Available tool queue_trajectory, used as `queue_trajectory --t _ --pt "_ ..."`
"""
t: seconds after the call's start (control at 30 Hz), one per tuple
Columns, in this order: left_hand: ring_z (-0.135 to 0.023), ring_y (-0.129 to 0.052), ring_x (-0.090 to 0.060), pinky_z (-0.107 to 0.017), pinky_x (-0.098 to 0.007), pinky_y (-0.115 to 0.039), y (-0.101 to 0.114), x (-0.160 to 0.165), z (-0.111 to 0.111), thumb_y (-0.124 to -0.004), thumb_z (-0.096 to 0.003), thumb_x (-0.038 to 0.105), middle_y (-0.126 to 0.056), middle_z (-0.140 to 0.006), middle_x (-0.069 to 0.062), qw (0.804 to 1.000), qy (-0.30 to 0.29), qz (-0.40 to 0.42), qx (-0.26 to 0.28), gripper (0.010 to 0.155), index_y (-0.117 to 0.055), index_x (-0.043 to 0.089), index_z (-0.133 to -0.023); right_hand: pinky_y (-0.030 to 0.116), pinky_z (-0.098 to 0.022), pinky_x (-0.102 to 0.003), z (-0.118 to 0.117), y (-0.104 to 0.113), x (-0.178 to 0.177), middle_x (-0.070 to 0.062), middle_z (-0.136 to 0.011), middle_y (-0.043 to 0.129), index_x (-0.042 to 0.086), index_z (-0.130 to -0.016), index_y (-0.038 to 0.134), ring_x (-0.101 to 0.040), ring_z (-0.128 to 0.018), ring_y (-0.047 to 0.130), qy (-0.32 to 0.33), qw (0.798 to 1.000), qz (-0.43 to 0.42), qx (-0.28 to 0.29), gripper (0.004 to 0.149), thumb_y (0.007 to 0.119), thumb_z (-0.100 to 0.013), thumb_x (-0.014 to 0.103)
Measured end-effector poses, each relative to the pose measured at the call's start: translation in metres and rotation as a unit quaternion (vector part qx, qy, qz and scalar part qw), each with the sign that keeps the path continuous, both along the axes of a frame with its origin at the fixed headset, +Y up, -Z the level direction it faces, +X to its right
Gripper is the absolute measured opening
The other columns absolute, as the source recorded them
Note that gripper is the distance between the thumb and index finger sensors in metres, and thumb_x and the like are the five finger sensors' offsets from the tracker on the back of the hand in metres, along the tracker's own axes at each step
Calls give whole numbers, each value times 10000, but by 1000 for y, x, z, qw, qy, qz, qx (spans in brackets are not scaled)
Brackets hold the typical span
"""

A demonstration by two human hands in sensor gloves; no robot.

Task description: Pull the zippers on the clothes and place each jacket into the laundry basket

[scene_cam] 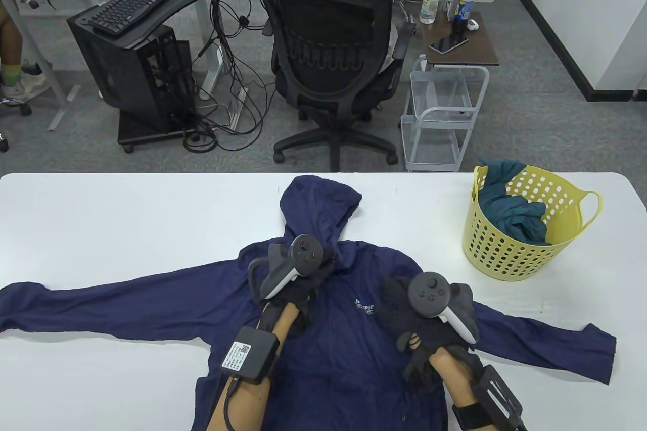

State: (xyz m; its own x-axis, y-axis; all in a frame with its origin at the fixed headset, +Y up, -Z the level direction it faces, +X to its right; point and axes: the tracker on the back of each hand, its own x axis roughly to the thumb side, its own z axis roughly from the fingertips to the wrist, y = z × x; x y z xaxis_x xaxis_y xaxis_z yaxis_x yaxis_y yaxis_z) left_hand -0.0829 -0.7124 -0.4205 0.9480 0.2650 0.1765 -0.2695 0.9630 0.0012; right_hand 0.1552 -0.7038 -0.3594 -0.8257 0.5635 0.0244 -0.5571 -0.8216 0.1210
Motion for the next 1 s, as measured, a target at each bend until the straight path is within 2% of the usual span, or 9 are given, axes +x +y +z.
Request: queue_trajectory --t 0.2,0.27,0.33,0.4,0.47,0.57,0.7,0.83,1.0 --pt "-899 -888 -191 -674 -620 -623 -8 19 23 -776 -342 545 -1048 -734 191 1000 -22 -12 2 442 -863 501 -773 621 -630 -534 -36 -19 -18 -69 -1136 551 267 -1087 509 -396 -886 634 -13 982 -167 -89 761 724 -447 619" --pt "-902 -884 -192 -673 -620 -623 -10 25 29 -777 -342 547 -1047 -736 191 999 -28 -16 1 440 -865 504 -771 594 -652 -539 -44 -33 -27 -31 -1139 553 360 -1076 538 -373 -906 602 13 972 -202 -123 688 697 -458 615" --pt "-904 -883 -190 -675 -618 -623 -11 28 32 -779 -340 551 -1048 -733 193 999 -31 -23 -2 441 -872 499 -769 598 -655 -543 -47 -36 -30 20 -1107 623 417 -1021 642 -353 -911 617 3 966 -239 -103 578 739 -468 556" --pt "-907 -880 -188 -676 -613 -625 -13 27 32 -776 -340 558 -1050 -730 202 999 -27 -31 -6 442 -874 500 -767 648 -631 -545 -45 -36 -30 77 -997 784 415 -876 819 -330 -883 708 -36 963 -264 -51 415 813 -464 468" --pt "-901 -886 -189 -674 -609 -629 -15 22 30 -775 -340 558 -1053 -726 201 1000 -16 -14 -12 443 -879 492 -766 675 -621 -540 -40 -31 -30 99 -918 856 420 -814 867 -316 -857 767 -66 968 -241 6 375 839 -440 438" --pt "-896 -889 -195 -671 -604 -634 -16 6 21 -771 -345 557 -1057 -719 197 998 21 53 -40 445 -885 472 -767 682 -649 -520 -31 -18 -27 135 -897 863 440 -818 852 -264 -850 806 -44 979 -186 67 379 831 -440 437" --pt "-905 -875 -208 -676 -616 -617 -18 -16 7 -770 -336 517 -1053 -721 188 982 43 158 -94 451 -894 439 -762 734 -625 -529 -16 -8 -35 96 -784 996 401 -775 922 -207 -701 973 -19 983 -69 168 382 940 -394 410" --pt "-900 -884 -192 -676 -610 -625 -18 -22 1 -758 -323 500 -1060 -693 199 979 50 161 -114 448 -905 441 -742 734 -640 -521 -6 -14 -56 106 -739 1031 386 -802 908 -164 -663 1001 10 974 58 220 401 936 -403 409" --pt "-894 -890 -189 -675 -607 -629 -20 -27 -3 -746 -333 515 -1058 -682 195 975 64 172 -127 446 -904 431 -742 747 -642 -492 -2 -24 -66 116 -704 1058 359 -822 896 -139 -643 1035 -21 960 122 251 410 924 -420 433"
